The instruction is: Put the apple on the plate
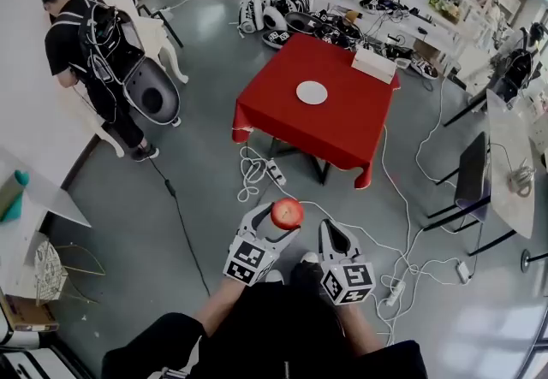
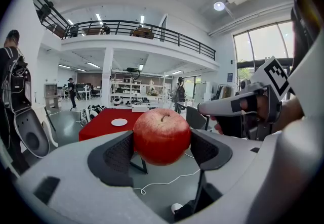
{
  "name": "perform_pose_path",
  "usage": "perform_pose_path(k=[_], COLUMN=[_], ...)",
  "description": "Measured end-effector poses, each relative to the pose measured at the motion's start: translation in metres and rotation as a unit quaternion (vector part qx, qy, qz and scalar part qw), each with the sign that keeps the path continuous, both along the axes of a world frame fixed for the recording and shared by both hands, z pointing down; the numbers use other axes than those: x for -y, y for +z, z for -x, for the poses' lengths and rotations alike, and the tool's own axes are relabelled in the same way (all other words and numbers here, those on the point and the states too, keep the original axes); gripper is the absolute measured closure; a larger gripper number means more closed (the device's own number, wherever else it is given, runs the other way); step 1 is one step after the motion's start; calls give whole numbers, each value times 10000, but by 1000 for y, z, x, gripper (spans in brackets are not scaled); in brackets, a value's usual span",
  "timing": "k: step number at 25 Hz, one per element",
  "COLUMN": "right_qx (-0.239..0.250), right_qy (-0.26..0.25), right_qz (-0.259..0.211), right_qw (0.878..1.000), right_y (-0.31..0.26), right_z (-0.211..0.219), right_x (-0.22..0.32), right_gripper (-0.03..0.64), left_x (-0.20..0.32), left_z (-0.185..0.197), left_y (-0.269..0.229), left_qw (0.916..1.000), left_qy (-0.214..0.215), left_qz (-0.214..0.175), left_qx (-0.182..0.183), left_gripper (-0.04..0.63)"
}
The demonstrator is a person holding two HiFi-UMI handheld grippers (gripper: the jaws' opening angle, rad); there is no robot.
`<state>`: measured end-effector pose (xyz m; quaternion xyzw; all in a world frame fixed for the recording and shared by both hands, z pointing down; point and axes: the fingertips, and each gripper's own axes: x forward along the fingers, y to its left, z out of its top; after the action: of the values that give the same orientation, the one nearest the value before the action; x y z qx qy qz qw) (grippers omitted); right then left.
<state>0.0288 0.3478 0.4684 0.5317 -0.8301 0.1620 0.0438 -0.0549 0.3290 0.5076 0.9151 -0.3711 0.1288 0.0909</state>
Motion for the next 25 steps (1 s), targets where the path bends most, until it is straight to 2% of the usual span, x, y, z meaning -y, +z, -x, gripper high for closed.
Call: perform_pose_path(k=[25], right_qx=[64], right_qy=[69], right_qz=[181], right_qw=[9998], right_y=[6], right_z=[5], right_x=[-7], right_gripper=[606], left_x=[2], left_z=[5], left_y=[13], left_qw=[9998], left_qy=[34], left_qz=[180], left_qx=[-17], left_gripper=[238])
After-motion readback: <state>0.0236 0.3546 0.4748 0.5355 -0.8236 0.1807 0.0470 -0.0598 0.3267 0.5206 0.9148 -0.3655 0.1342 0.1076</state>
